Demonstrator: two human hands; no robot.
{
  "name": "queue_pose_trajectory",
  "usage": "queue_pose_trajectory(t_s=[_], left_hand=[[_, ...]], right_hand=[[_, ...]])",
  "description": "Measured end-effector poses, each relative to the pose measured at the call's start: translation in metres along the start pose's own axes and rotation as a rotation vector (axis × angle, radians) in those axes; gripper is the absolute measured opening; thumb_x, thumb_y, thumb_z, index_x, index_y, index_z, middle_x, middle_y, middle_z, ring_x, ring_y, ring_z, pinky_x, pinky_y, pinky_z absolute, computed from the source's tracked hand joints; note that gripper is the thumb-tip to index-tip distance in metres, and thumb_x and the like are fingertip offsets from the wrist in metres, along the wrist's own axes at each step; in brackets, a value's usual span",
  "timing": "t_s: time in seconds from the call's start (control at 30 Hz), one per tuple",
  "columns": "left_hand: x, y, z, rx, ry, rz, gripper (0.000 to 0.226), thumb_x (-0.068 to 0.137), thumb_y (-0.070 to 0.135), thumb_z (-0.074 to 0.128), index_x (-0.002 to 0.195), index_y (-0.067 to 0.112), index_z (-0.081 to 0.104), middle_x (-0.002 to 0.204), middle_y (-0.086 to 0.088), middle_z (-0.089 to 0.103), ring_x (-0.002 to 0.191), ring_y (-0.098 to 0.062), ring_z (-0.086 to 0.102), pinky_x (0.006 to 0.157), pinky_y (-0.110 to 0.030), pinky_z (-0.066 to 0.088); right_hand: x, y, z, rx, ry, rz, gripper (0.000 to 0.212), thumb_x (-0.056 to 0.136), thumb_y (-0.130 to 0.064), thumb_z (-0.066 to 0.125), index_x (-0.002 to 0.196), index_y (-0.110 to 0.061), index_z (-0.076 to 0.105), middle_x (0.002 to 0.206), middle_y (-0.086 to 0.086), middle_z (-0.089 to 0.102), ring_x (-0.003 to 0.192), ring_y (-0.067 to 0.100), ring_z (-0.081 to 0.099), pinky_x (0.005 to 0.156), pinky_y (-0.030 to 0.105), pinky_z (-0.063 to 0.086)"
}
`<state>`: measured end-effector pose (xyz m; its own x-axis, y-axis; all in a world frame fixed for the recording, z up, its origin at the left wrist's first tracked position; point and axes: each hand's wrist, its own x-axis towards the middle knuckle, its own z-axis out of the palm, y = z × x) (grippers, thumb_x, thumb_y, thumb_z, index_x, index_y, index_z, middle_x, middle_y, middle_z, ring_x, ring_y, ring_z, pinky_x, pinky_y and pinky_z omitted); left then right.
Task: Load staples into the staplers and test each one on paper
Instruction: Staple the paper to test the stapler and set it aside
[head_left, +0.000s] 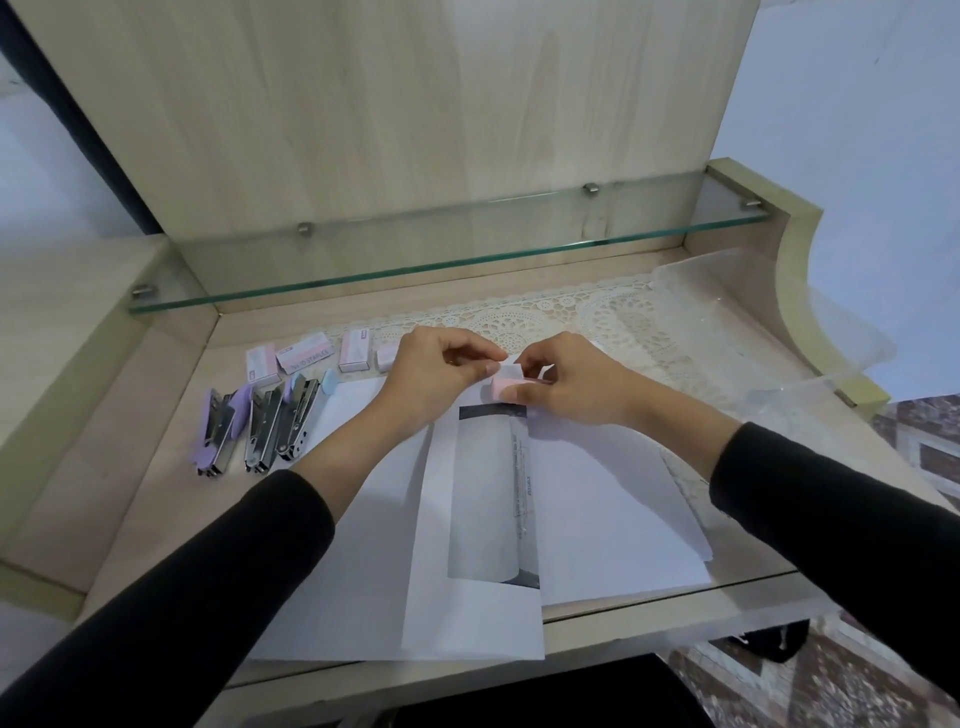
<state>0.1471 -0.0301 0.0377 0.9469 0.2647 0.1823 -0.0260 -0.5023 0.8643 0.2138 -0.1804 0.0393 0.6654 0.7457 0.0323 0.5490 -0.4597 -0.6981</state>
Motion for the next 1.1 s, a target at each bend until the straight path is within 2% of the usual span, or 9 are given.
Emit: queue_pose_trajectory(t_s=[0.1, 0.17, 0.27, 0.33, 0.47, 0.73, 0.93, 1.03, 1.1], left_hand=[[0.0, 0.002, -0.003, 0.013, -0.059, -0.002, 0.016, 0.08, 0.006, 0.066, 0.086, 0.02, 0.069, 0.085, 0.003, 0.067, 0.08, -0.005, 0.061, 0.073, -0.007, 0.047], [0.001, 0.008, -0.009, 0.064, -0.218, -0.044, 0.01, 0.082, 0.021, 0.067, 0.09, 0.025, 0.07, 0.091, 0.008, 0.069, 0.086, -0.004, 0.062, 0.077, -0.009, 0.047], [0.005, 0.013, -0.016, 0.258, -0.421, -0.105, 0.023, 0.074, 0.03, 0.074, 0.096, 0.027, 0.07, 0.097, 0.008, 0.07, 0.094, -0.007, 0.062, 0.084, -0.021, 0.046], [0.008, 0.014, -0.018, 0.306, -0.421, -0.118, 0.024, 0.072, 0.022, 0.076, 0.096, 0.025, 0.07, 0.098, 0.004, 0.07, 0.096, -0.012, 0.061, 0.086, -0.025, 0.046], [0.009, 0.015, -0.02, 0.264, -0.429, -0.142, 0.021, 0.072, 0.015, 0.075, 0.091, 0.024, 0.07, 0.095, 0.0, 0.071, 0.092, -0.016, 0.062, 0.085, -0.028, 0.047], [0.008, 0.012, -0.015, 0.316, -0.355, -0.078, 0.019, 0.075, 0.013, 0.073, 0.093, 0.017, 0.07, 0.089, 0.002, 0.068, 0.085, -0.012, 0.06, 0.072, -0.015, 0.044], [0.007, 0.008, -0.009, 0.374, -0.33, -0.024, 0.022, 0.076, 0.012, 0.071, 0.098, 0.014, 0.07, 0.091, 0.0, 0.067, 0.089, -0.015, 0.06, 0.078, -0.022, 0.045], [0.006, 0.005, -0.011, 0.301, -0.318, -0.053, 0.024, 0.074, 0.011, 0.073, 0.098, 0.015, 0.071, 0.09, 0.001, 0.068, 0.088, -0.013, 0.061, 0.075, -0.018, 0.045], [0.006, 0.006, -0.014, 0.257, -0.338, -0.087, 0.032, 0.073, 0.013, 0.075, 0.104, 0.018, 0.069, 0.098, 0.004, 0.068, 0.093, -0.01, 0.06, 0.081, -0.018, 0.045]], right_hand=[[0.0, 0.0, 0.003, -0.035, 0.036, -0.005, 0.034, 0.08, -0.028, 0.067, 0.075, 0.005, 0.059, 0.067, 0.008, 0.049, 0.055, 0.015, 0.038, 0.056, 0.028, 0.03], [0.001, 0.001, 0.003, -0.05, 0.036, -0.002, 0.029, 0.08, -0.028, 0.067, 0.076, 0.001, 0.06, 0.066, 0.004, 0.05, 0.054, 0.011, 0.039, 0.056, 0.028, 0.032], [0.001, 0.002, 0.003, -0.053, 0.032, 0.005, 0.025, 0.081, -0.028, 0.066, 0.077, -0.004, 0.062, 0.066, 0.0, 0.053, 0.059, 0.012, 0.044, 0.06, 0.028, 0.037], [0.001, 0.002, 0.003, -0.057, 0.038, 0.001, 0.027, 0.081, -0.028, 0.066, 0.081, -0.001, 0.063, 0.072, 0.004, 0.055, 0.063, 0.015, 0.045, 0.062, 0.029, 0.038], [0.001, 0.003, 0.003, -0.057, 0.038, -0.026, 0.03, 0.08, -0.026, 0.067, 0.084, 0.004, 0.063, 0.074, 0.007, 0.056, 0.057, 0.009, 0.042, 0.052, 0.016, 0.031], [0.002, 0.004, 0.004, -0.069, 0.048, -0.054, 0.031, 0.08, -0.026, 0.068, 0.081, 0.004, 0.062, 0.073, 0.007, 0.056, 0.056, 0.01, 0.042, 0.055, 0.025, 0.032], [0.004, 0.006, 0.006, -0.098, 0.06, -0.062, 0.032, 0.079, -0.028, 0.068, 0.082, 0.003, 0.062, 0.071, 0.004, 0.053, 0.057, 0.012, 0.041, 0.058, 0.028, 0.033], [0.003, 0.009, 0.006, -0.101, 0.045, -0.061, 0.03, 0.08, -0.028, 0.067, 0.084, 0.001, 0.062, 0.073, 0.003, 0.054, 0.056, 0.006, 0.042, 0.055, 0.023, 0.033], [0.001, 0.009, 0.004, -0.084, 0.036, -0.056, 0.031, 0.08, -0.029, 0.067, 0.084, 0.001, 0.063, 0.075, 0.006, 0.056, 0.056, 0.006, 0.042, 0.055, 0.02, 0.032]])
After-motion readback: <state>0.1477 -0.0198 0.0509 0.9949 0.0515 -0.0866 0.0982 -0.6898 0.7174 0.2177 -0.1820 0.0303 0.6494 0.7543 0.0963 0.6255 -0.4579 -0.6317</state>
